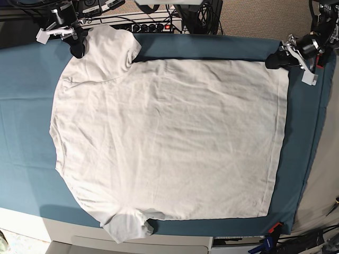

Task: Fold the T-shirt properly
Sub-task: 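Move the left gripper to the hem corner of that edge and grasp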

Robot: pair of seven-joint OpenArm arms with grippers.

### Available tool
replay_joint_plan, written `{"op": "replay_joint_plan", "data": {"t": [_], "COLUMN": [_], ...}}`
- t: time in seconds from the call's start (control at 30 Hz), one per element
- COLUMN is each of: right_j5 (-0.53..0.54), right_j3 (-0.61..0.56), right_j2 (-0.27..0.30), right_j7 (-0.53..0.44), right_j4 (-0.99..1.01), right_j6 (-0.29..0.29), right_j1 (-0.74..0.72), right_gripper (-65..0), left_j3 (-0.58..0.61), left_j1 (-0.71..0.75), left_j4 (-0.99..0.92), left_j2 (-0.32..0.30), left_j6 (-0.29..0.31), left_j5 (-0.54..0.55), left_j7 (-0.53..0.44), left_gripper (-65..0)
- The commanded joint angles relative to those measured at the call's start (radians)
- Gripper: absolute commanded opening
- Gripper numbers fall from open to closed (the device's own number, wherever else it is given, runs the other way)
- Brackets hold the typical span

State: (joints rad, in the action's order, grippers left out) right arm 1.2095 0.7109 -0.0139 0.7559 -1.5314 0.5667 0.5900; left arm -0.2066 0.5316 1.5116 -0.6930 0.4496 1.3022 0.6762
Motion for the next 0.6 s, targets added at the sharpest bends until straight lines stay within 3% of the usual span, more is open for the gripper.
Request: {"op": "replay_joint_plan", "data": {"t": [0.0, 0.43, 0.57], "right_j5": [-0.025, -0.025, -0.024], "right_j3": [0.001, 0.001, 0.001], "right_j2": [0.008, 0.008, 0.008], "right_j7": [0.022, -0.013, -0.025], "right_j4": [-0.006, -0.006, -0.006], "right_j6": [-0.013, -0.012, 0.016], "right_j1": [0.011, 0.039, 0.039], "right_gripper": [-65.0, -65.0, -65.0], "left_j3": [0.001, -0.063, -0.108], "left_j1": [0.008, -0.02, -0.019], "left_j4": [-0.003, -0.003, -0.003], "left_j2": [-0.013, -0.014, -0.014], "left_j6": [-0.026, -0.027, -0.067], "left_j5": [-0.046, -0.069, -0.069], "left_j7": [0.049, 0.036, 0.033], "left_gripper": [-46.4, -46.5, -46.5]}}
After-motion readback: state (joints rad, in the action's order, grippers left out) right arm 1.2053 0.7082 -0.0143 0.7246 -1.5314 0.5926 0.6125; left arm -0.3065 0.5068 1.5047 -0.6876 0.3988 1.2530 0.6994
